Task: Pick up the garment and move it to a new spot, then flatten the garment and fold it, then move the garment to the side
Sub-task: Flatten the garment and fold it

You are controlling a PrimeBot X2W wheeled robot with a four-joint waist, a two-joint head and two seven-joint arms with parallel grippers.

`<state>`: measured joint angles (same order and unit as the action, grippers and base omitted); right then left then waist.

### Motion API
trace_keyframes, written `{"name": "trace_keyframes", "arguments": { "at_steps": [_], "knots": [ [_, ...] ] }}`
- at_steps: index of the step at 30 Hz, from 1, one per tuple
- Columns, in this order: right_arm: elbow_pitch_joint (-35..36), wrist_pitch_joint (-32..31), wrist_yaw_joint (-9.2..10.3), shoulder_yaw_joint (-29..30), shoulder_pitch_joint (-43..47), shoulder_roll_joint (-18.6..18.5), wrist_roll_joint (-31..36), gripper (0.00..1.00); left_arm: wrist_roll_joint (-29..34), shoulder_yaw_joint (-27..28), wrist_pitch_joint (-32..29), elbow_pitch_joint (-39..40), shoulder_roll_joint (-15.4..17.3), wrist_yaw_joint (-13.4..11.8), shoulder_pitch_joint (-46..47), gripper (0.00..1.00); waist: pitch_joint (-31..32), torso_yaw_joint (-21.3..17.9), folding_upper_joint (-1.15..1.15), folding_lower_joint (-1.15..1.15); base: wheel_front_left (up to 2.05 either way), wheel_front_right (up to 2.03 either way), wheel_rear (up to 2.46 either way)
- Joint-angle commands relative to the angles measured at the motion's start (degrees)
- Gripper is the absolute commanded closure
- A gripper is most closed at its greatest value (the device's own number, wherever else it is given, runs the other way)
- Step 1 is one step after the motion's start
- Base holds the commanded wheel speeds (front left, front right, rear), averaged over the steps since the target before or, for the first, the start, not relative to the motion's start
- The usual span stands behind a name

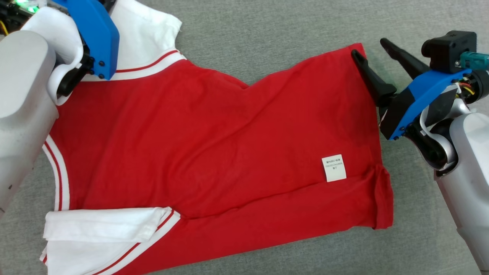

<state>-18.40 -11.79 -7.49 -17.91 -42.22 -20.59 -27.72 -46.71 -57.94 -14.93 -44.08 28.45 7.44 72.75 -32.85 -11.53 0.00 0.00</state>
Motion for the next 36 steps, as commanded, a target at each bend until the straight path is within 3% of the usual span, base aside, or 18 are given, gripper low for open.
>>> {"name": "trace_keyframes", "arguments": {
  "at_steps": [1, 10, 11, 12, 13, 14, 19, 30, 36],
  "knots": [
    [-1.37, -1.16, -0.01, -0.57, -1.47, -0.57, -0.68, 0.00, -0.74, -0.81, 1.06, 0.48, -0.45, 0.03, 1.15, 1.00, -0.21, 0.90, 0.00, 0.00, 0.00, 0.00, 0.00],
    [-7.89, -5.36, -0.01, -2.91, -3.73, -0.85, -0.55, 0.00, -2.75, -4.56, 4.17, 1.33, -1.50, 0.03, 3.17, 1.00, -0.27, 3.58, 0.00, 0.00, 0.00, 0.00, 0.00],
    [-8.35, -5.50, -0.01, -3.21, -3.95, -0.75, -0.70, 0.12, -2.89, -4.94, 4.55, 1.41, -1.57, 0.03, 3.22, 1.00, -0.26, 3.74, 0.00, 0.00, 0.00, 0.00, 0.00],
    [-8.35, -5.50, -0.01, -3.21, -3.95, -0.75, -0.70, 0.12, -2.89, -4.94, 4.55, 1.41, -1.57, 0.03, 3.22, 1.00, -0.26, 3.74, 0.00, 0.00, 0.00, 0.00, 0.00],
    [-8.72, -5.25, -0.01, -3.20, -4.17, -0.85, -0.68, 0.60, -3.11, -5.28, 4.85, 1.52, -1.72, 0.03, 3.20, 1.00, -0.22, 3.97, 0.00, 0.00, 0.00, 0.00, 0.00],
    [-9.11, -5.08, -0.01, -3.34, -4.36, -0.90, -0.58, 1.00, -3.24, -5.62, 5.20, 1.55, -1.68, 0.03, 3.26, 1.00, -0.15, 4.10, 0.00, 0.00, 0.00, 0.00, 0.00],
    [-10.11, -3.31, 0.00, -3.19, -5.03, -0.98, -0.76, 1.00, -4.02, -7.09, 8.13, 2.37, -1.49, 0.03, 3.47, 1.00, 0.66, 4.77, 0.00, 0.00, 0.00, 0.00, 0.00],
    [-12.72, 7.84, -0.01, -0.78, -0.66, -1.29, 0.36, 1.00, -6.38, -6.72, 18.37, 5.40, 0.09, -0.01, -2.79, 1.00, 6.77, 7.75, 0.00, 0.00, 0.00, 0.00, 0.00],
    [-13.79, 12.71, -0.01, 0.13, 3.07, -1.71, 0.93, 1.00, -7.00, -6.51, 22.41, 10.74, 1.99, -1.95, -8.34, 1.00, 10.58, 9.76, 0.00, 0.00, 0.00, 0.00, 0.00]
  ]
}}
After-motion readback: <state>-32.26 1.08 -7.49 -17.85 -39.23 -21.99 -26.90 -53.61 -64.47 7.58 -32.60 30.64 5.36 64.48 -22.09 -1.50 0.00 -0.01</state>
